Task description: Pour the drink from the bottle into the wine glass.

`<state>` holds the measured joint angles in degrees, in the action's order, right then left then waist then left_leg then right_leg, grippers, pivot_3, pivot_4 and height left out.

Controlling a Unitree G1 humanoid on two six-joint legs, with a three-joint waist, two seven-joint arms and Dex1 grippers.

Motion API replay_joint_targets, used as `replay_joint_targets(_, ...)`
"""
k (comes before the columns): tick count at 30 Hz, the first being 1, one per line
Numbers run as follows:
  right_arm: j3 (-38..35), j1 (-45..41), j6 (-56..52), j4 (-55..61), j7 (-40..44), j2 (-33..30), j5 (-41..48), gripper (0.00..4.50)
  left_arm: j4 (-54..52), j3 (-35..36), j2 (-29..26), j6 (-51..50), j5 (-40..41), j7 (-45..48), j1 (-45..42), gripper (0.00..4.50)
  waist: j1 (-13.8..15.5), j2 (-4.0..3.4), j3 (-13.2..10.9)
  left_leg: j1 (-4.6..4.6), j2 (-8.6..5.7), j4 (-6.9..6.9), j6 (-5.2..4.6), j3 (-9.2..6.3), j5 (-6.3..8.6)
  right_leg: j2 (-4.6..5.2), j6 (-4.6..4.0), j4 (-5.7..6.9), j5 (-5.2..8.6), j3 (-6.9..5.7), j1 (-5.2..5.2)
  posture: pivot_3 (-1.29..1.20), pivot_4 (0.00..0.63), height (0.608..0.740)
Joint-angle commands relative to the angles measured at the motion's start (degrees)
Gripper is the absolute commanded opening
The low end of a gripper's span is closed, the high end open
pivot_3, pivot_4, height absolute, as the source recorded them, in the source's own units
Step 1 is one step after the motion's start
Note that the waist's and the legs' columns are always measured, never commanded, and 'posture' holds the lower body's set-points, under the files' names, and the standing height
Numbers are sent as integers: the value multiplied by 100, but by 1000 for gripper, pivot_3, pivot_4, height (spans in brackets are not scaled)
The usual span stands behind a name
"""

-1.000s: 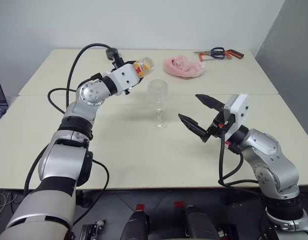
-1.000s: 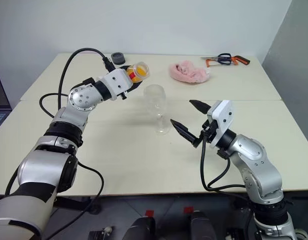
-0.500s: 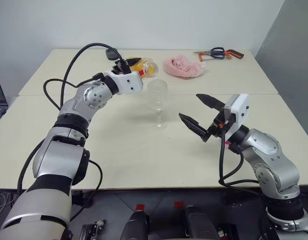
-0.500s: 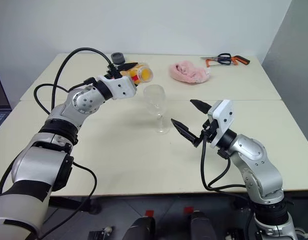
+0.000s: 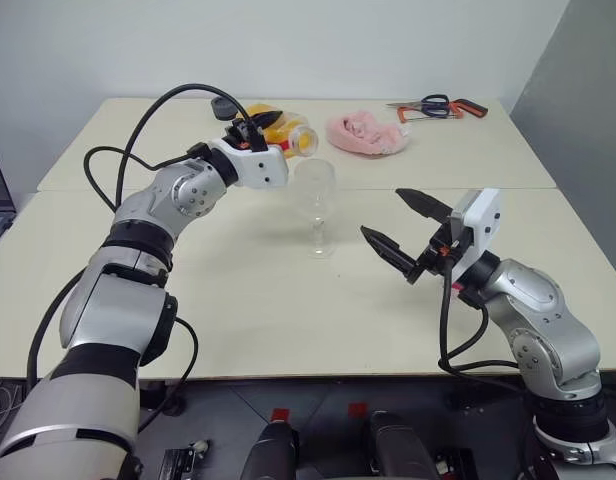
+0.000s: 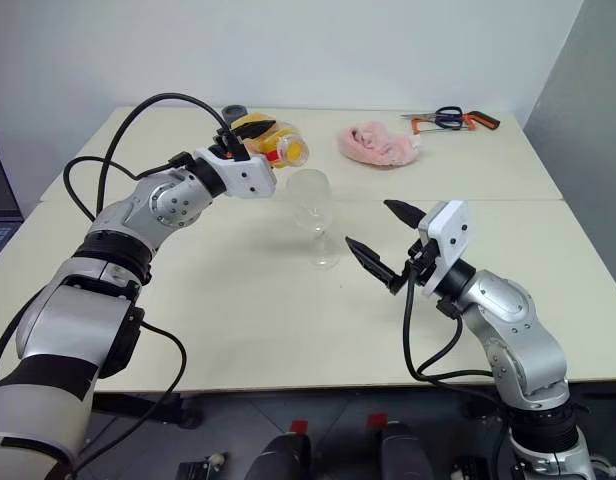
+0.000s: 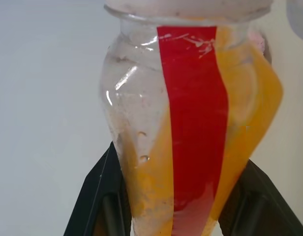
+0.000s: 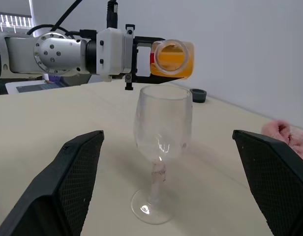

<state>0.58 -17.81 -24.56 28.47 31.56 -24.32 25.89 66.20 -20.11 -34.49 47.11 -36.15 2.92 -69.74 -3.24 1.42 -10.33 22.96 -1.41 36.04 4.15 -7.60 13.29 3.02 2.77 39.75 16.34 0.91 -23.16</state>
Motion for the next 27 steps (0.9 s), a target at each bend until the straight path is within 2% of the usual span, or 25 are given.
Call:
replay_joint_targets(1,-162,1,54,180,-19,-51,43,4500,-69,-45,-158,105,-110,-342,-313,1725,0,0,0,0,0,0,0,-1,0,0,0,0,0,-1,0,0,150,740)
replay_joint_targets(13,-169,79,97,202,-22,-54,36,4500,4,-331,-268,81,-585,-991,-477,1725,1,0,0,0,0,0,0,1,0,0,0,0,0,0,0,0,150,740)
replay_joint_targets(27,-170,163,68,322,136,-150,147,4500,124,-468,-317,32,-744,-1326,-632,1725,1,0,0,0,0,0,0,1,0,0,1,1,0,0,0,0,150,740)
